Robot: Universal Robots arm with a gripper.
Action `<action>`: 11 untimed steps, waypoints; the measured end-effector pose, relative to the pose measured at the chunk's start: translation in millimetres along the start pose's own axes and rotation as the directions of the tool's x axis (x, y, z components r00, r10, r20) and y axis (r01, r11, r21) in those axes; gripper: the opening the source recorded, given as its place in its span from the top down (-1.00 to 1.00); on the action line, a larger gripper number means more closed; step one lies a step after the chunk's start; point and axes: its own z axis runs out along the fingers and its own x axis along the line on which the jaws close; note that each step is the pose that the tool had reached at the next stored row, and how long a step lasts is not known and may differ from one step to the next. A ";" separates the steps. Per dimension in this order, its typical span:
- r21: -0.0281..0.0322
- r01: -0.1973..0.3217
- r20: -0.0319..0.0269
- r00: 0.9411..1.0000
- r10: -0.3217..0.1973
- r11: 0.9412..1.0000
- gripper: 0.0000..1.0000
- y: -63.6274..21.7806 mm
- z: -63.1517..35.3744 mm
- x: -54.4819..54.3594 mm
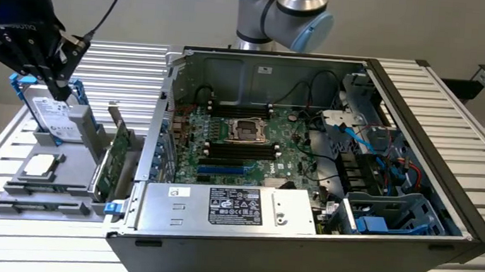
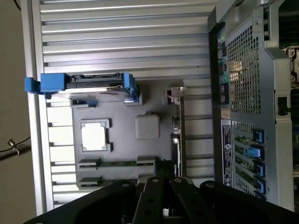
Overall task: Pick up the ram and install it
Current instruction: 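Reach for the ram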
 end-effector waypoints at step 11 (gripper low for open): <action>0.001 0.020 -0.013 1.000 -0.020 1.000 0.79 -8.0 1.8 6.4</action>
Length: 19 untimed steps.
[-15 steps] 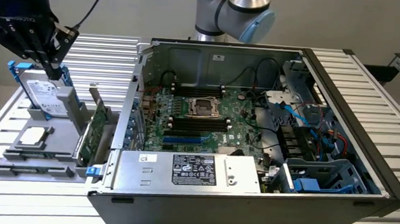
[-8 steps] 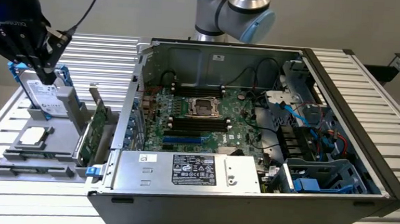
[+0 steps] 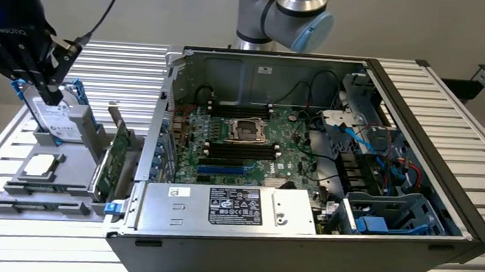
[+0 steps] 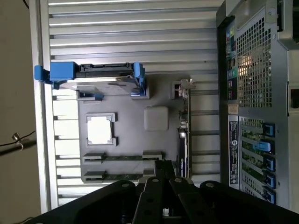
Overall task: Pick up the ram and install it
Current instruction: 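Reach for the ram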
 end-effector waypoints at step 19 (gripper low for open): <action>0.001 0.065 -0.006 0.998 -0.065 0.998 0.79 -13.3 2.6 12.7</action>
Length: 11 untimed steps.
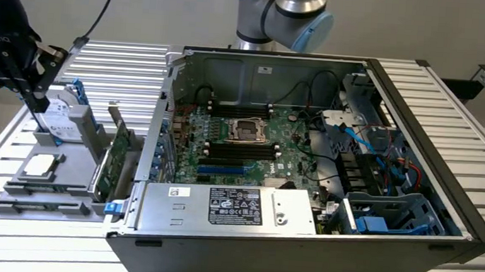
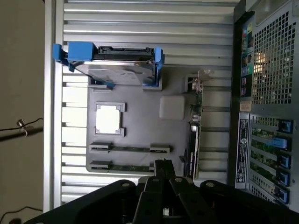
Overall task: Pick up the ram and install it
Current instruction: 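Reach for the ram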
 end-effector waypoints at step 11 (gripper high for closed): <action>0.000 0.020 -0.001 1.000 -0.020 1.000 0.79 -6.9 2.8 15.0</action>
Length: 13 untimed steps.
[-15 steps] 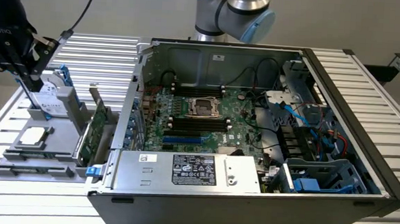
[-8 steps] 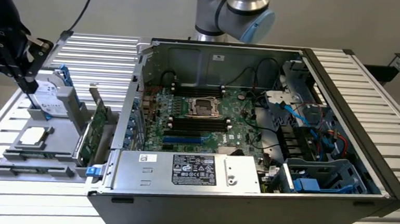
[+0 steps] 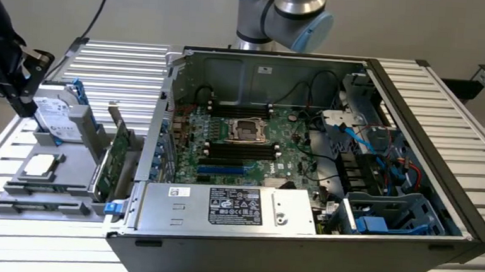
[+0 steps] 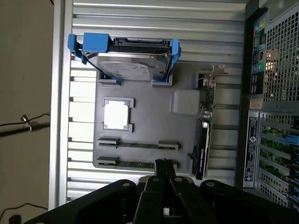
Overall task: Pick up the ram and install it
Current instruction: 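Reach for the ram, then pick up the ram and move it above insertion slot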
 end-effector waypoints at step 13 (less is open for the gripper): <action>0.000 0.001 0.000 1.000 -0.001 1.000 0.79 -0.3 0.2 1.4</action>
